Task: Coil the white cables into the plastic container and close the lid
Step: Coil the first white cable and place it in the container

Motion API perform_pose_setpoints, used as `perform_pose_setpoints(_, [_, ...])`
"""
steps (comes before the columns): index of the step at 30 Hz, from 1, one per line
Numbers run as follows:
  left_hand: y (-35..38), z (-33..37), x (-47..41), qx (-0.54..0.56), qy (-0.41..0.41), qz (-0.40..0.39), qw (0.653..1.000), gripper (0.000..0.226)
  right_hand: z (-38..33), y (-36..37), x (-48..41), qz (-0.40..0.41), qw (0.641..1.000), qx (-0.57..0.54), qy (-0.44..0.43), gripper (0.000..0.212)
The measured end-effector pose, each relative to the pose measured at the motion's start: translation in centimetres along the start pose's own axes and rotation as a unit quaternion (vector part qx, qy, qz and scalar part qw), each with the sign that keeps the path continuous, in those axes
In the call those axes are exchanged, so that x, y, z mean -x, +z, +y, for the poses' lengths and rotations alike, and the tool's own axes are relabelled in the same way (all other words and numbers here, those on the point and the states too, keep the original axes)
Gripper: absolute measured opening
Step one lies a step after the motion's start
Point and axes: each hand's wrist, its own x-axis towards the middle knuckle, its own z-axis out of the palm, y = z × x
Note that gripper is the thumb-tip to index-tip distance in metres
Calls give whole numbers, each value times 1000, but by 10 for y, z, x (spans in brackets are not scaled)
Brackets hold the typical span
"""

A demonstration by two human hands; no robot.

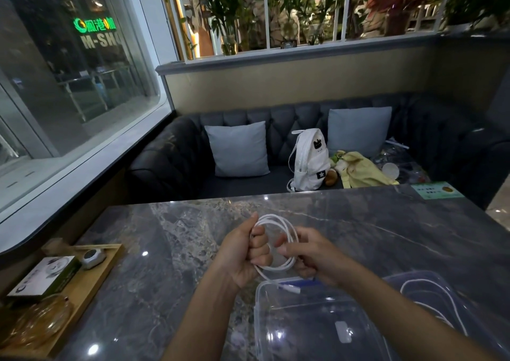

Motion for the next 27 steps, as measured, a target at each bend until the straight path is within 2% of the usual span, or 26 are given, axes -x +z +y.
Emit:
perform_pose_setpoints(3, [-3,-1,0,-38,-6,-4,999,54,-4,-9,7,-34,996,67,39,25])
perform_pose_setpoints(6, [-4,1,1,-61,-6,-7,998,52,-16,-20,15,-44,989,132,40,25])
perform_pose_setpoints(11, [-5,0,3,-144,-5,-2,990,48,-37,-38,23,71,964,253,-36,5])
perform_pose_setpoints(13, [-3,-2,2,-163,2,11,986,46,-39,-39,23,89,955,279,-49,3])
perform_pose_setpoints(19, [11,-14,-2,-229,14,8,973,49,-36,-18,21,-38,972,231,-4,16])
perform_pose_setpoints(23, [9,-13,-3,-185,15,-3,983,46,-37,-9,17,-11,981,194,-8,26])
perform_pose_setpoints(27, [3,-9,-2,-201,25,-5,979,43,-33,-5,16,23,984,174,-25,30])
